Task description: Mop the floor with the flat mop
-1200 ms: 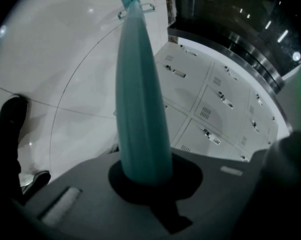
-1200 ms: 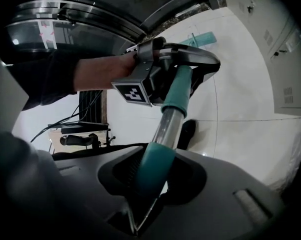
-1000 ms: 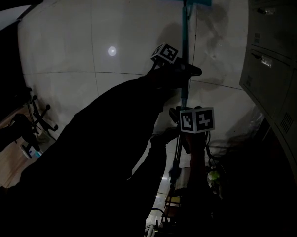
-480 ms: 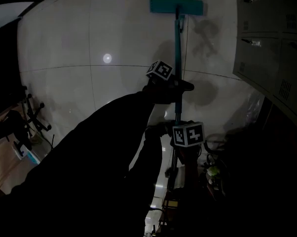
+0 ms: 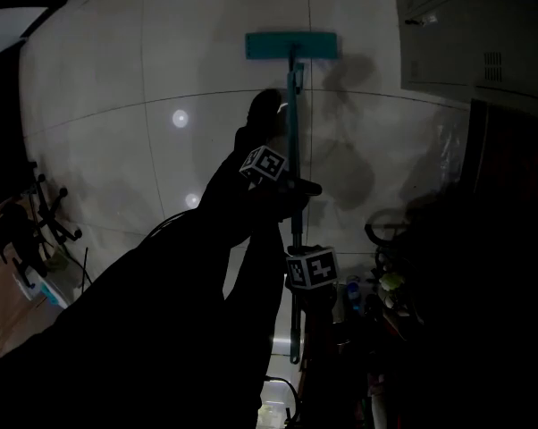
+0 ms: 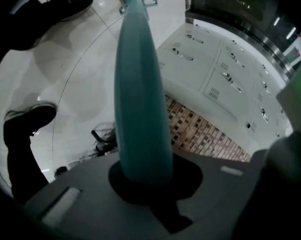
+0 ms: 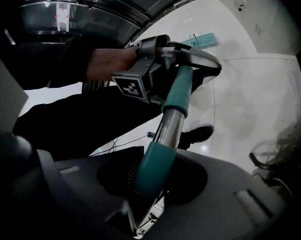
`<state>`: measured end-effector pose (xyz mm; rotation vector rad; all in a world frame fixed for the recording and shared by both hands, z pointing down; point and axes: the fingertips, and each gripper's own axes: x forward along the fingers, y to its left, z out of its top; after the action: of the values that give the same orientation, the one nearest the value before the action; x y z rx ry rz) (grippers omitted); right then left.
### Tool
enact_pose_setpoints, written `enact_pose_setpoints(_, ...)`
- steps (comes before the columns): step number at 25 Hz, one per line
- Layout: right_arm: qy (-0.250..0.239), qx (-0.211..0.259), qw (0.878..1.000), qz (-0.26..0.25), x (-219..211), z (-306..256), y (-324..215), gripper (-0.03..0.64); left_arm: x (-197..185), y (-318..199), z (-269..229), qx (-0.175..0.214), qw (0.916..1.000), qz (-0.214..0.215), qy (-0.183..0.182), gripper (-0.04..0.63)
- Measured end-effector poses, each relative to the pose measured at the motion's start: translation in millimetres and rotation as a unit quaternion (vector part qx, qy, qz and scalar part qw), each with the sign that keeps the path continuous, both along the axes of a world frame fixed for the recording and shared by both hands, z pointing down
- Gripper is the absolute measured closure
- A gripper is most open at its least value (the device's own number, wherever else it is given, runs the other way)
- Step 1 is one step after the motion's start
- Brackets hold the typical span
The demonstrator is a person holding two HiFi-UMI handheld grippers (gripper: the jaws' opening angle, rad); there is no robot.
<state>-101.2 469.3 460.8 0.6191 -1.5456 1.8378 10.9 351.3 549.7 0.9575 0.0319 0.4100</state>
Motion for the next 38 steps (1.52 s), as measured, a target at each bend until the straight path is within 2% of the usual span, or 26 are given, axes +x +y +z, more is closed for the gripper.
enact_pose_setpoints(4,-0.023,-0.004,0.999,0.024,-21,-9,40,0.505,-13,54,4,-0.01,0.9998,0.016,-0.005,0.574)
enact_pose_setpoints(10,-0.027,-0.014,0.999,0.038,-30,-10,90,0.503,-19,109,3,-0.025,0.9991,0.033,-0.004,0.574)
enact_pose_setpoints(14,-0.026,-0.022,0.999,0.036,-30,-7,102,0.503,-21,123,6,-0.036,0.9988,0.032,-0.005,0.574)
enact_pose_setpoints(19,-0.027,-0.029,0.999,0.023,-27,-4,93,0.503,-20,111,11,-0.042,0.9989,0.02,-0.005,0.574)
enact_pose_setpoints(27,-0.026,-0.027,0.999,0.019,-11,1,14,0.503,-5,30,16,-0.037,0.9993,0.005,0.003,0.574)
enact_pose_setpoints(33,-0.034,-0.025,0.999,0.027,1,-1,-86,0.502,8,-73,14,-0.03,0.9995,-0.009,0.0,0.578)
enact_pose_setpoints(38,-0.025,-0.021,0.999,0.014,14,9,-184,0.503,14,-180,16,-0.024,0.9996,-0.016,0.006,0.577)
